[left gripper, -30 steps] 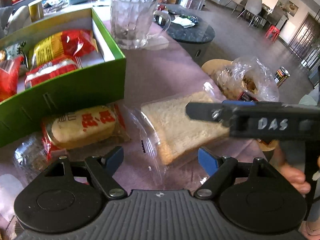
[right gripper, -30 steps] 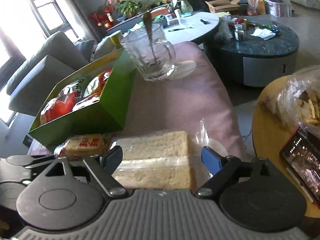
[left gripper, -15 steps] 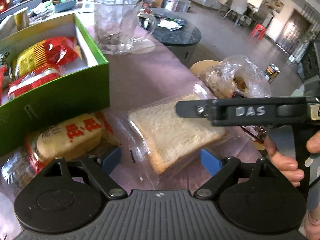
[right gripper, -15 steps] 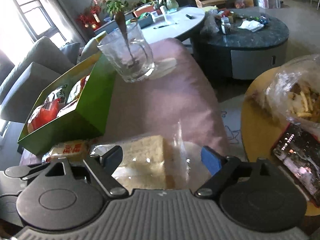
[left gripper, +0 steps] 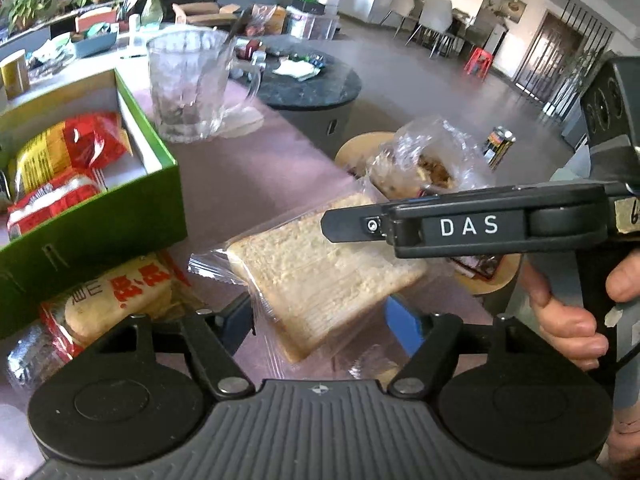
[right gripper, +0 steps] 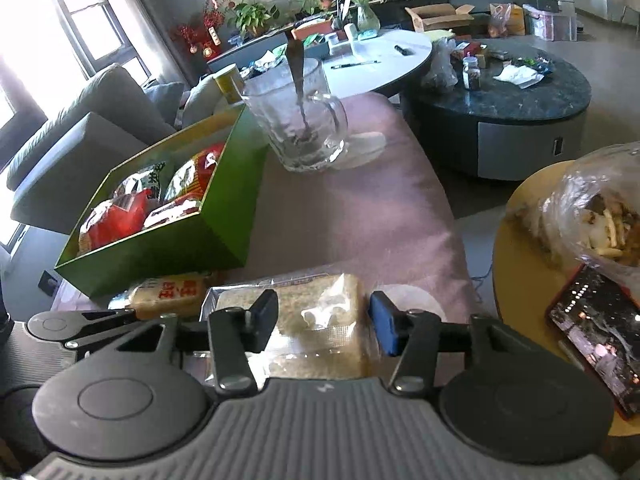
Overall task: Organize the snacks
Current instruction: 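Carry the sliced-bread bag into the green box and release it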
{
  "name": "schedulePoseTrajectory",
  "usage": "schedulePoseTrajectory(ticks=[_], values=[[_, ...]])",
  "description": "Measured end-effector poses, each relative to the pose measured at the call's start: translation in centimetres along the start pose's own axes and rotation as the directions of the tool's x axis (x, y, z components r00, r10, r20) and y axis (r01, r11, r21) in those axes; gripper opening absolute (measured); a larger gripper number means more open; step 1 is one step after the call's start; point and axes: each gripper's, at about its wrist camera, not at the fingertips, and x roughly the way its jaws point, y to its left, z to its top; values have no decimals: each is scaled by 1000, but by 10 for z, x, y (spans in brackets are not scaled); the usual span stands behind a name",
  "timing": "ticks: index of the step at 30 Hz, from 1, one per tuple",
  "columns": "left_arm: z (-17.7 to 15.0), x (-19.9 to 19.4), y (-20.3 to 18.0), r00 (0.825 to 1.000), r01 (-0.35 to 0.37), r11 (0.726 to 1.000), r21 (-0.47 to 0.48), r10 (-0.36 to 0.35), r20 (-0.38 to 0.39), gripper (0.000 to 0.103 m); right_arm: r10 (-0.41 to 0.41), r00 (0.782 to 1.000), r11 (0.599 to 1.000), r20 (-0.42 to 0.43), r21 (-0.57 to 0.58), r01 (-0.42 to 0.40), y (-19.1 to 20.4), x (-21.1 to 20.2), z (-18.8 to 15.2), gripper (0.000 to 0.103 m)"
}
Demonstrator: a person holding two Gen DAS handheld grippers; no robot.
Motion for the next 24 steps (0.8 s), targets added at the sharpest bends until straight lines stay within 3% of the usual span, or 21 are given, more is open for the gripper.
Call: schedulePoseTrajectory(ticks=[12,24], values=[[-2,-63,-12,989,-22,999,28,17,149,68,22,994,999,107,-44,-17,30,-45,5,52],[9,-114,12,950,-155,987,35,140,280,68,111,980,989,168,-119,-92,77,-47,35,52]])
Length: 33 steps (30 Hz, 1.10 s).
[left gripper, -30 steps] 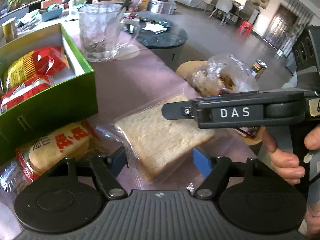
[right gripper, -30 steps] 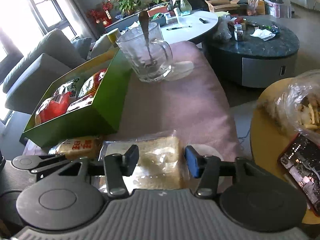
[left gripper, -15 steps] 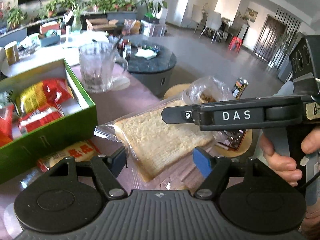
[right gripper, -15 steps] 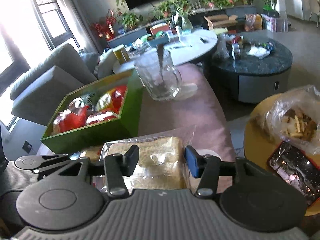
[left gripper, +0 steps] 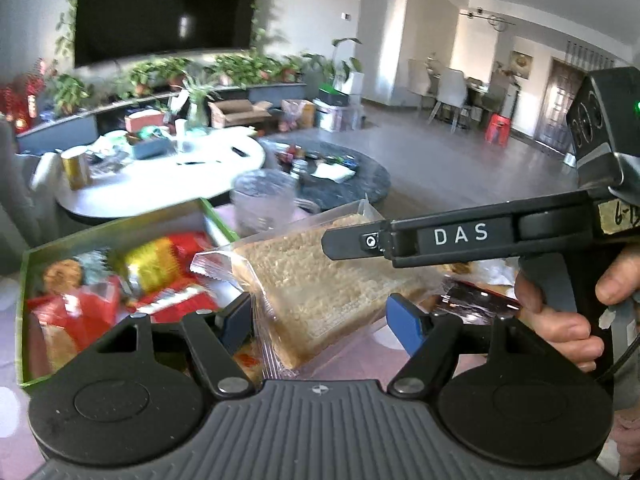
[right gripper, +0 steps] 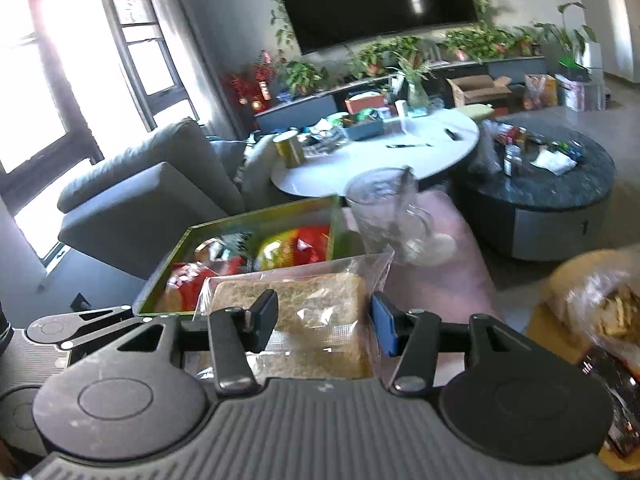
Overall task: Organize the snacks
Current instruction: 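Carry the sliced-bread bag into the green box and release it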
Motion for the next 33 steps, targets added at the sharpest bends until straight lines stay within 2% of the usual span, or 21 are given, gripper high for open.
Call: schedulePoseTrajectory(ticks=[3,9,17,25,33], values=[[-2,-5,15,999,-46,999,-18,46,-1,68,29,1000,999,-4,-29,-29,13,11,4,52],[-6,2,49,993,-113,991,-69,110,-40,68,77,995,995,-65,-65,-82,33,44,3,52],[18,35,97,984,-168,983,-71,163,-67,69,117,989,992,-94,-25,-120,37,98,29,52],[41,74,126,984,-163,985,-50,159,-78,69,81,993,997,-87,-1,-81,33,134,52,52],[28,102,139,975,-183,981,-60,173,-142,72,-8,995,1000,-104,-29,5,22,159,45,53]])
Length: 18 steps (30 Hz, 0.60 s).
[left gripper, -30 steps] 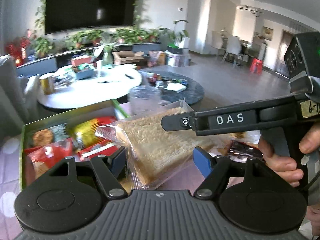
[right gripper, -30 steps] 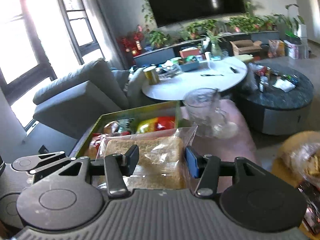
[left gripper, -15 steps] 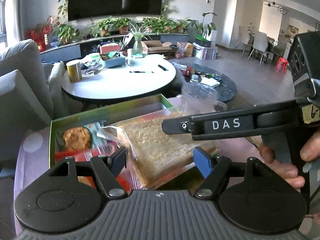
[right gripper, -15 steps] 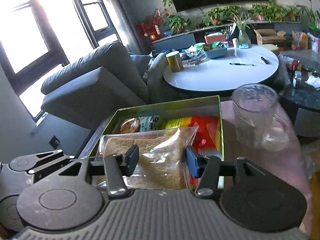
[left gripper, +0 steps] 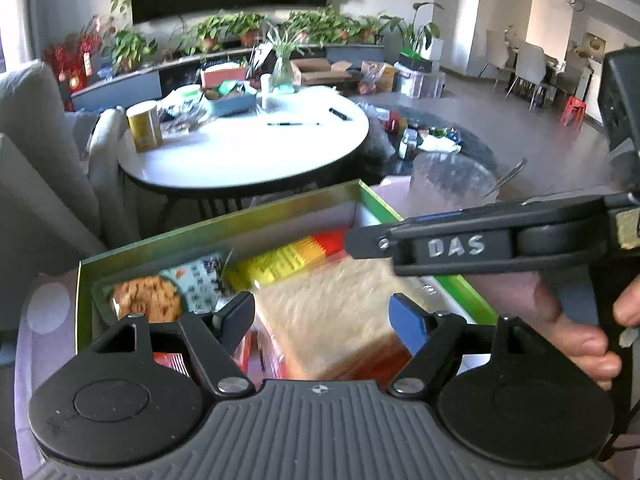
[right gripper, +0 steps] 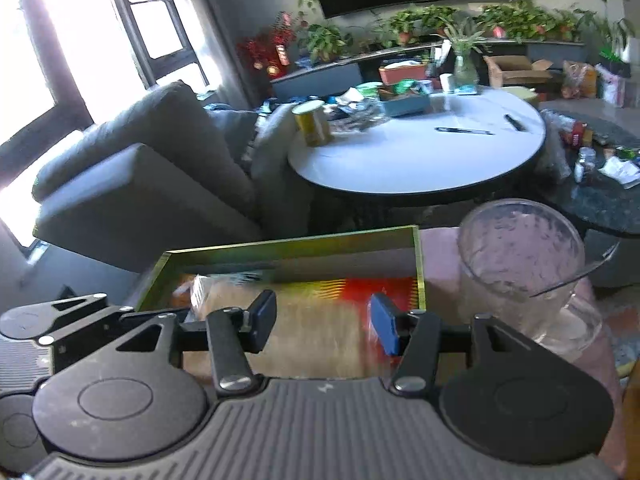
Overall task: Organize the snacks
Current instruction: 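Carry the sliced-bread bag into the green box and release it, then grasp the orange-blue Shaqima pack with the right gripper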
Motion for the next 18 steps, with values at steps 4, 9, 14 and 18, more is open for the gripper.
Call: schedulePoseTrajectory(ticks=[4,9,14,18], values=[[-5,-8,3,1000,-19,1000,-8,19,-1,72,12,1000,1000,-14,23,-12,-7,-5,-7,53],[-4,-31,5,998,-47,999,-24,48,36,76,15,1000,1000,4,7,-15,-3,-28,-12,53],[-9,-56,2,996,-68,997,-25,70,63,78,26,999,1000,27,-8,-26,-1,-46,-8,53],[-17,-72,-3,994,-71,997,-22,73,76,79,34,999,999,38,-31,-32,3,-63,-13,55]])
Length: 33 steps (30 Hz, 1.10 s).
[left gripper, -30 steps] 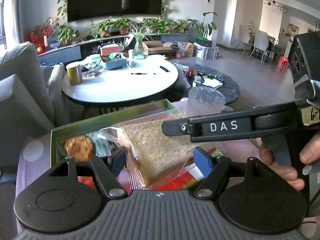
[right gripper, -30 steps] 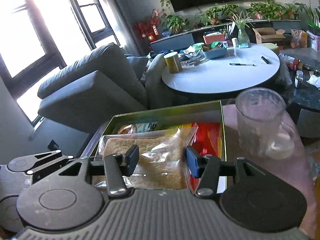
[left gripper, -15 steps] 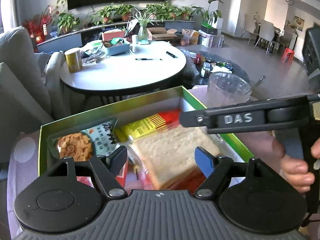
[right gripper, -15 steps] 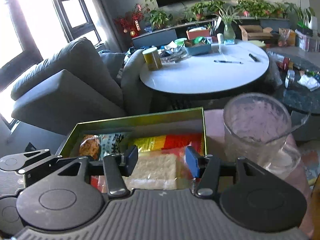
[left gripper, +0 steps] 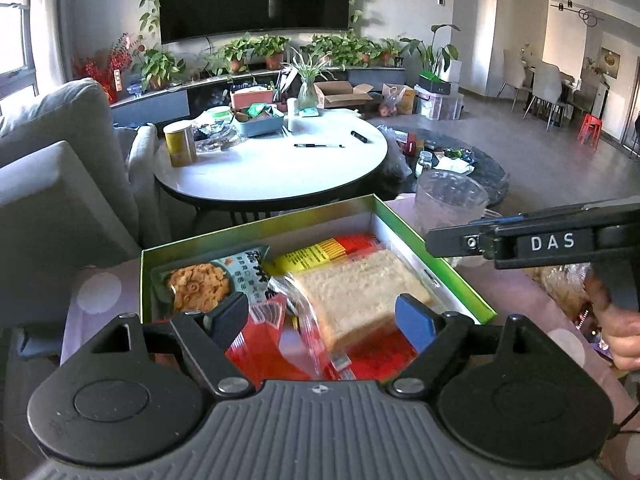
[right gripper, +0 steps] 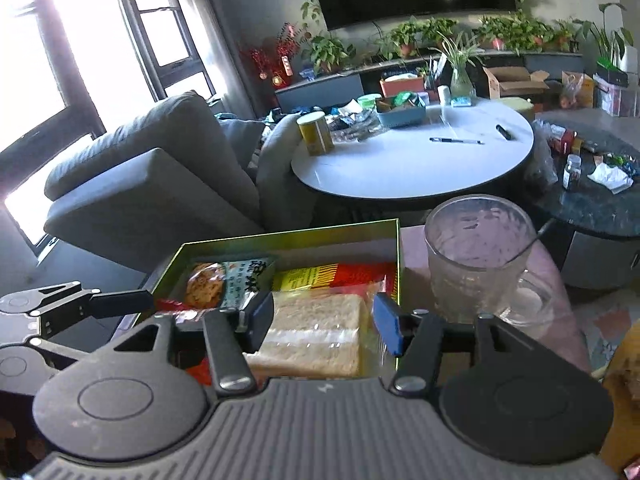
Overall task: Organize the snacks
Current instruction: 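Grasp the orange-blue Shaqima pack with the right gripper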
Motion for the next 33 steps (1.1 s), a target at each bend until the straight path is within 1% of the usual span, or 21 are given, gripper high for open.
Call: schedulePoseTrajectory(ticks=[7,9,11,15,20,23,25,29,31,33], values=[[-18,-27,-1,1000,-16,1000,-24,16,2,79,-7,1000,1000,9,-12,7,0,-26,-8,56],[-24,-37,1,1000,-25,999,-33,26,8,80,-10,1000,1000,14,-17,10,1,-36,-12,59],[-32,-47,5,999,-40,998,-50,41,12,82,-14,1000,1000,18,-26,14,1,-45,-17,61],[-57,-67,13,997,-82,994,-68,82,1,83,-25,1000,999,6,-38,26,-1,-57,-36,65],[-96,-82,23,991,-126,988,-91,121,-57,83,-43,998,998,-51,-44,41,-1,-61,-67,65],[-120,-86,25,984,-158,984,-85,150,-98,83,-49,994,998,-94,-40,45,-1,-59,-82,65],[-135,-87,29,978,-174,980,-98,160,-130,83,-50,992,998,-119,-36,47,-1,-60,-92,65],[-155,-89,36,970,-200,972,-127,178,-168,83,-72,985,997,-155,-36,67,-2,-64,-109,67],[-162,-91,39,968,-202,969,-140,176,-176,83,-89,982,996,-166,-41,84,-2,-66,-116,67],[-167,-92,41,968,-201,968,-149,173,-182,83,-107,978,994,-177,-48,100,-3,-69,-123,70]])
